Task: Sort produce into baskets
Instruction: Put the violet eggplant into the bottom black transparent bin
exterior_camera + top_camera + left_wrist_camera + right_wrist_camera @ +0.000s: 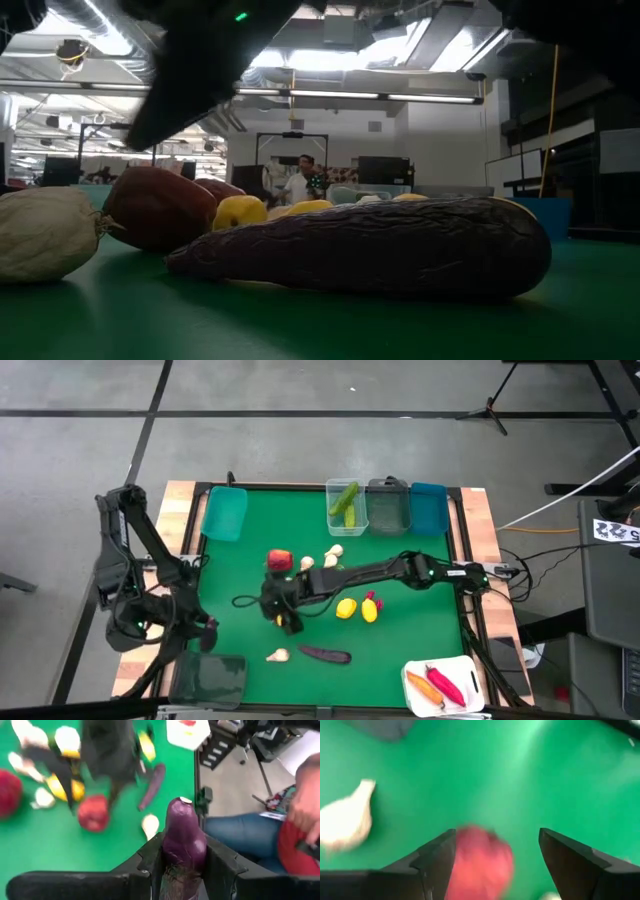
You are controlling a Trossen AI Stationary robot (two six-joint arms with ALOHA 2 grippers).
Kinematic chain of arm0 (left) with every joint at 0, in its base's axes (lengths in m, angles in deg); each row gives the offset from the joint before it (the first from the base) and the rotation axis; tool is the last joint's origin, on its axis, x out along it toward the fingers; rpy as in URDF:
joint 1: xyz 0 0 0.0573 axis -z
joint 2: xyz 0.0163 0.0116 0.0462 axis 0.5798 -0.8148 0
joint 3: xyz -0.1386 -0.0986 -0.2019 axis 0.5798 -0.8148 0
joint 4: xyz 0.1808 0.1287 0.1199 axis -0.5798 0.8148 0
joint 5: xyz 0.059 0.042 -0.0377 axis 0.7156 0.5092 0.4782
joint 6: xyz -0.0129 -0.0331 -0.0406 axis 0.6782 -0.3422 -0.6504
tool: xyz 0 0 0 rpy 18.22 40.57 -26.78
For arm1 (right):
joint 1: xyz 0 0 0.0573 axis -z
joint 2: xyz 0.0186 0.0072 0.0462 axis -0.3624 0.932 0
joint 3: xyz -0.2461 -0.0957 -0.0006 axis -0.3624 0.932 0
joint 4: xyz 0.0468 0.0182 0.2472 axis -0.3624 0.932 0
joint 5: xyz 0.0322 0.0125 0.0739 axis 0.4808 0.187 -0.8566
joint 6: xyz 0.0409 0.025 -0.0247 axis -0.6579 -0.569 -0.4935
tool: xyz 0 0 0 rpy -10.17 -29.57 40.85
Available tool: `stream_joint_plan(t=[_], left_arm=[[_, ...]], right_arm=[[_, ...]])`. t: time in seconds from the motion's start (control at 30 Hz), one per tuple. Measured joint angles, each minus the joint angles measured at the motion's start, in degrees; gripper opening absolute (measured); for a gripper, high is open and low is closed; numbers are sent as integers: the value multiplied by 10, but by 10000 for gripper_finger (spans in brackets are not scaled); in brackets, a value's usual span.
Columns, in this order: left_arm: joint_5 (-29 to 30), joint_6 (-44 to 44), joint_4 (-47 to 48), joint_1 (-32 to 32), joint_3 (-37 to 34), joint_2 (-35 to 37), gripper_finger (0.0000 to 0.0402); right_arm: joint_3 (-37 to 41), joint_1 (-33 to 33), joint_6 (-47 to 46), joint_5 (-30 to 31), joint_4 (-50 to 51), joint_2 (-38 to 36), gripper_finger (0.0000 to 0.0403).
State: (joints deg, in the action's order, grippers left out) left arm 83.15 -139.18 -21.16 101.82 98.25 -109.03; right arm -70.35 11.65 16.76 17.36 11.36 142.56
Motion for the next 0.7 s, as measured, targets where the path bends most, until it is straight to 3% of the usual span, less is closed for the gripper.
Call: stream_joint_plan(t=[0.27,0.47,0.7], left_arm=[[-128,-32,-45,-59,0,-95,104],[-250,-55,-45,-93,0,-174,104],[-293,-34,-48,-103,0,-219,120]], right_arm=[[0,41,26,-14,144,-102,280],[0,83,23,34,235,-213,280],[0,101,-18,56,248,-335,280]])
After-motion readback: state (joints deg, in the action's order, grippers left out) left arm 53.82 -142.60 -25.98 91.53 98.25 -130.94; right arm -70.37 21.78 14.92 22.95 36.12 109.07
